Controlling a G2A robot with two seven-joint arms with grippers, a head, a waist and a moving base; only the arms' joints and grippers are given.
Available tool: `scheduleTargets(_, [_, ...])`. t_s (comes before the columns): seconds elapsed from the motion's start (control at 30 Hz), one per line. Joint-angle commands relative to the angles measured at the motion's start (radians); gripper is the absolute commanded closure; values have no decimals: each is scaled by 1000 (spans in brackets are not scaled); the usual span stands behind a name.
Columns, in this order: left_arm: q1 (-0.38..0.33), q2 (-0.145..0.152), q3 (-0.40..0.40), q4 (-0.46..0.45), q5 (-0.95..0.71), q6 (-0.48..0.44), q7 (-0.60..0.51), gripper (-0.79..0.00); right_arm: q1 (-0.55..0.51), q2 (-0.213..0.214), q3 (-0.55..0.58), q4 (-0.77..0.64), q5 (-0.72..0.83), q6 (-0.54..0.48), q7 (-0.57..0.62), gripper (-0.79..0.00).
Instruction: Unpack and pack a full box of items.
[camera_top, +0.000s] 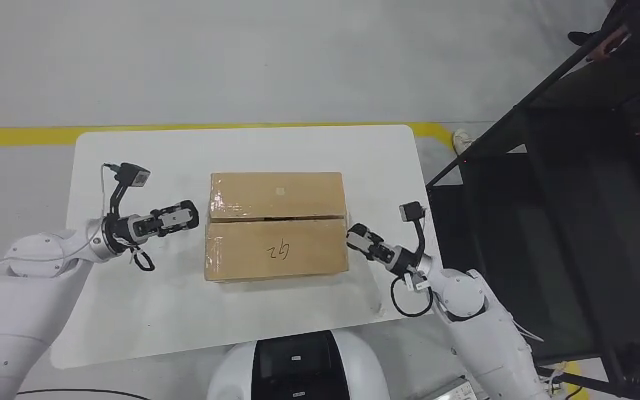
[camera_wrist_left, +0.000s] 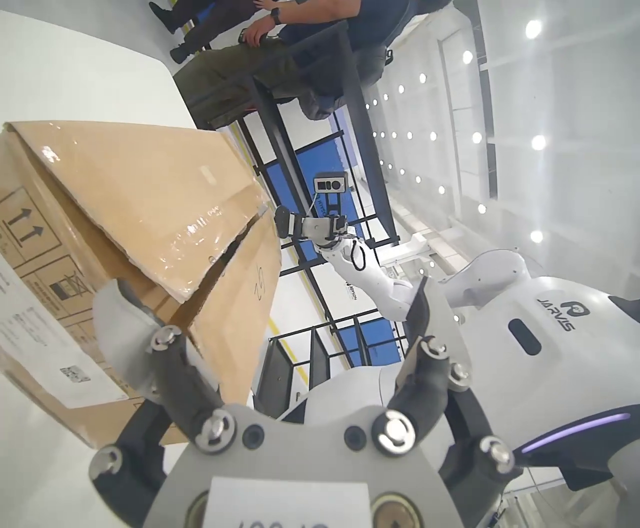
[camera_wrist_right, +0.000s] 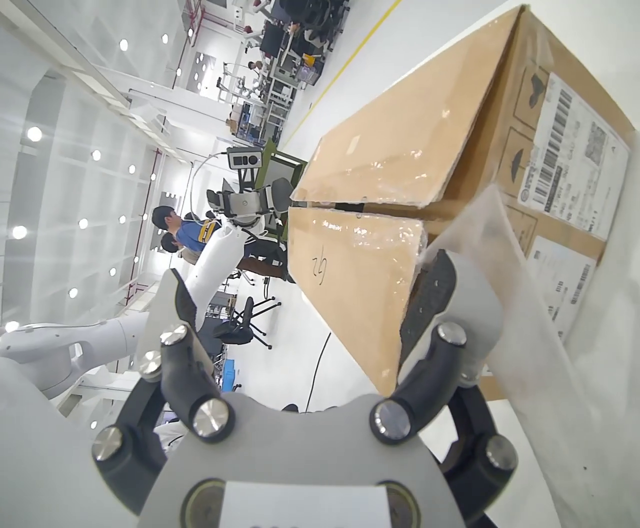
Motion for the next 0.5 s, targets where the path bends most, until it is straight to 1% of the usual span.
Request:
scheduleTargets(0.0, [-1, 0, 1, 7, 2, -2, 3, -785, 2, 0, -10, 5, -9, 3, -6, -785])
scheduleTargets(0.13, [-4, 2, -1, 14, 2, -7, 7, -785, -4, 0, -28, -5, 2, -11, -4, -785])
scheduleTargets(0.27, [-3, 4, -6, 17, -2, -12, 12, -785, -18, 4, -21, -25, 31, -32, 1, -785])
scheduleTargets(0.47, [-2, 4, -5, 22, -16, -18, 18, -785, -38, 12, -6, -45, 129, -59, 48, -785])
